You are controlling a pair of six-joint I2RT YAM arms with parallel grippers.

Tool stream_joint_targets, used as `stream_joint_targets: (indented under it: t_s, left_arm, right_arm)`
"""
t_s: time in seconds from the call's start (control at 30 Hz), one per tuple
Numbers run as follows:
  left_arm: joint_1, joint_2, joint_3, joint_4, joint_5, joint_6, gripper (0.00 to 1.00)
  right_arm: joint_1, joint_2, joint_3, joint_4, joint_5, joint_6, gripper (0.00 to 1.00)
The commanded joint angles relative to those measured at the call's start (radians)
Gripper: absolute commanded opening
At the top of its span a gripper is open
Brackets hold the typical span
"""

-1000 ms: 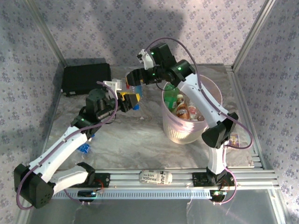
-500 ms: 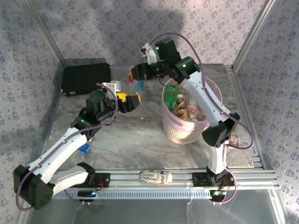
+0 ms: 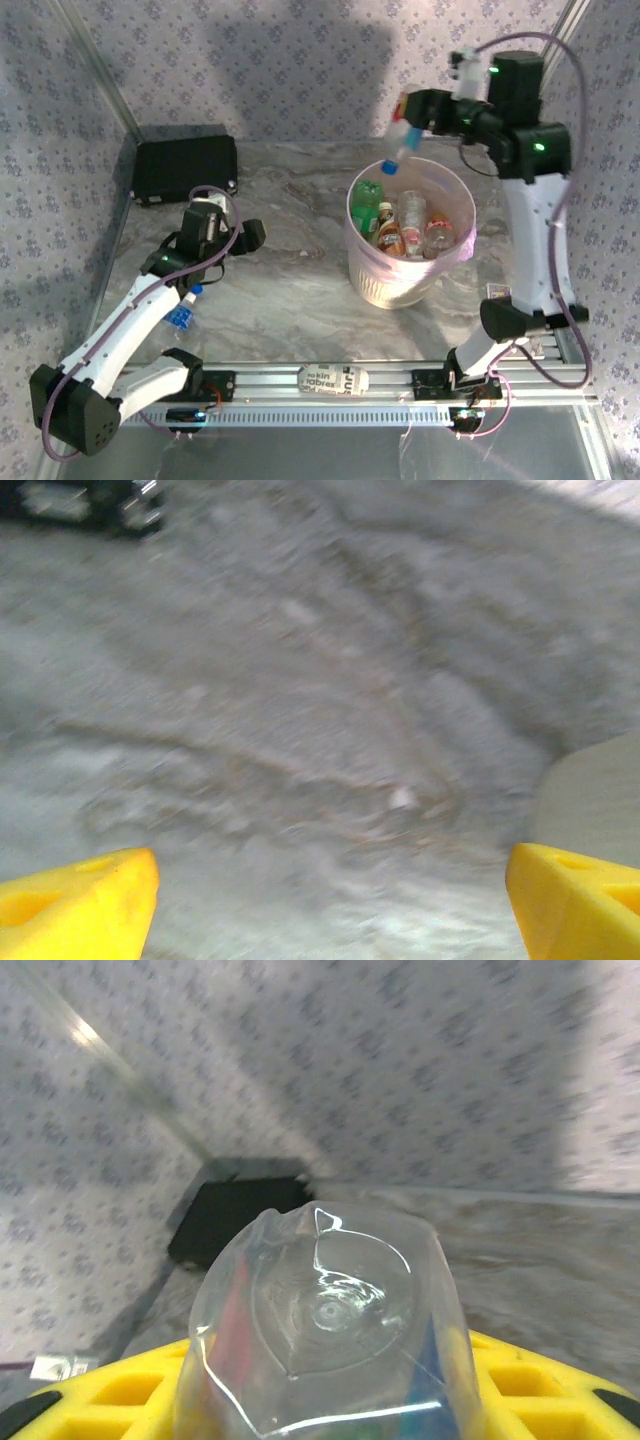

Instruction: Put the plastic bottles in the bin

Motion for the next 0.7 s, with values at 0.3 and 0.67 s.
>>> stream_joint_targets:
  t_s: [0.3, 0.67]
  left_arm:
    - [0.105, 0.090, 0.069, -0.338, -0.146, 0.056, 0.89]
    - [0.198, 0.058, -0.034, -0.359, -0.159, 0.016, 0.93]
  right_arm:
    - [-0.177, -0.100, -0.198, -0.186, 0.069, -0.152, 0.49]
    - [-0.075, -0.159, -0.420, -0.225, 0.200, -0.214, 0.48]
